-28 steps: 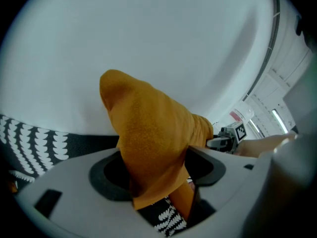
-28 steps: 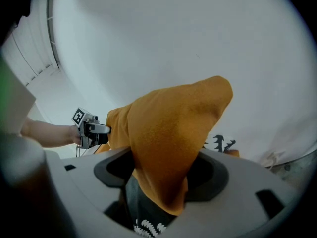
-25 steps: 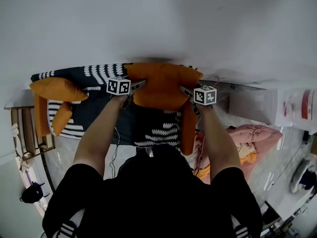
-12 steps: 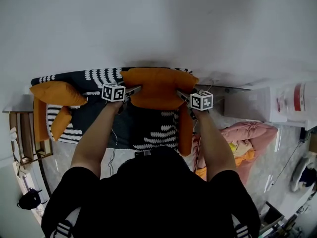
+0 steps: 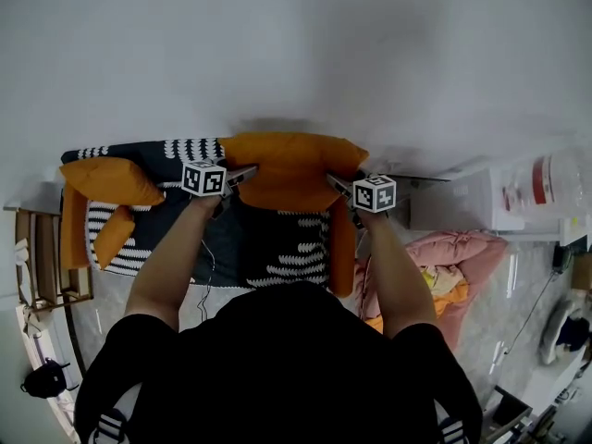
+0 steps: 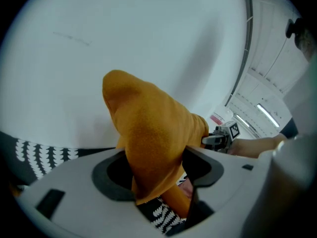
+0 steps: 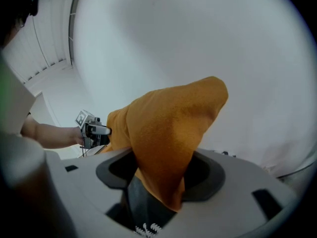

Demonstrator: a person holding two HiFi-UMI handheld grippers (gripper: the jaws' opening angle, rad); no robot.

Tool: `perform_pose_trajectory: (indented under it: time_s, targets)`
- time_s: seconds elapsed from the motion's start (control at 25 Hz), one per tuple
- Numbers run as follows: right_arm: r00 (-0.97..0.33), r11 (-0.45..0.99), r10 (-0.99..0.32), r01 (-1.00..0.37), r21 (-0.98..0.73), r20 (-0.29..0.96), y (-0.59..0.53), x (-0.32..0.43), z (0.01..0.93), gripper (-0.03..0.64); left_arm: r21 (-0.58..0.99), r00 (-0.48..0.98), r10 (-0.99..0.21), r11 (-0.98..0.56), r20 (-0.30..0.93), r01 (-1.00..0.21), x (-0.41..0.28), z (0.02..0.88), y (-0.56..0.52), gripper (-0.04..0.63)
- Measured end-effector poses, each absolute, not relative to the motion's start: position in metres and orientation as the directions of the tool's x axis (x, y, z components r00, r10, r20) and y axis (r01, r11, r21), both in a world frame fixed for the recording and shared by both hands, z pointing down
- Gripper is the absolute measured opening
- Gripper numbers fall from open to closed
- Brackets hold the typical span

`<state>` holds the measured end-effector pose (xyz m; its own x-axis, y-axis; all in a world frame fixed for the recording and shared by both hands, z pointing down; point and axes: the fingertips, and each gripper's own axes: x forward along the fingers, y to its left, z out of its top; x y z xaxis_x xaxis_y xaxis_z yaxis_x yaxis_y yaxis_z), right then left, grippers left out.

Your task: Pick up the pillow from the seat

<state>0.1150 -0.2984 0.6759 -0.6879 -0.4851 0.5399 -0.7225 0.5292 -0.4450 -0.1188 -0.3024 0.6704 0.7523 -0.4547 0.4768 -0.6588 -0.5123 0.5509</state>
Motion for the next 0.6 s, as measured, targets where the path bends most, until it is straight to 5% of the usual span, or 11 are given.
perform_pose_trajectory:
  time_s: [0.6]
  targets:
    - [-0.707,0.574,-0.560,-0.707,-0.414,0.432,-0.263,0.092,0.580,0.256,0.472,0.756,-0.541,-0.592,0.369,-0.654,-0.145,0.570,-0.264,0.282]
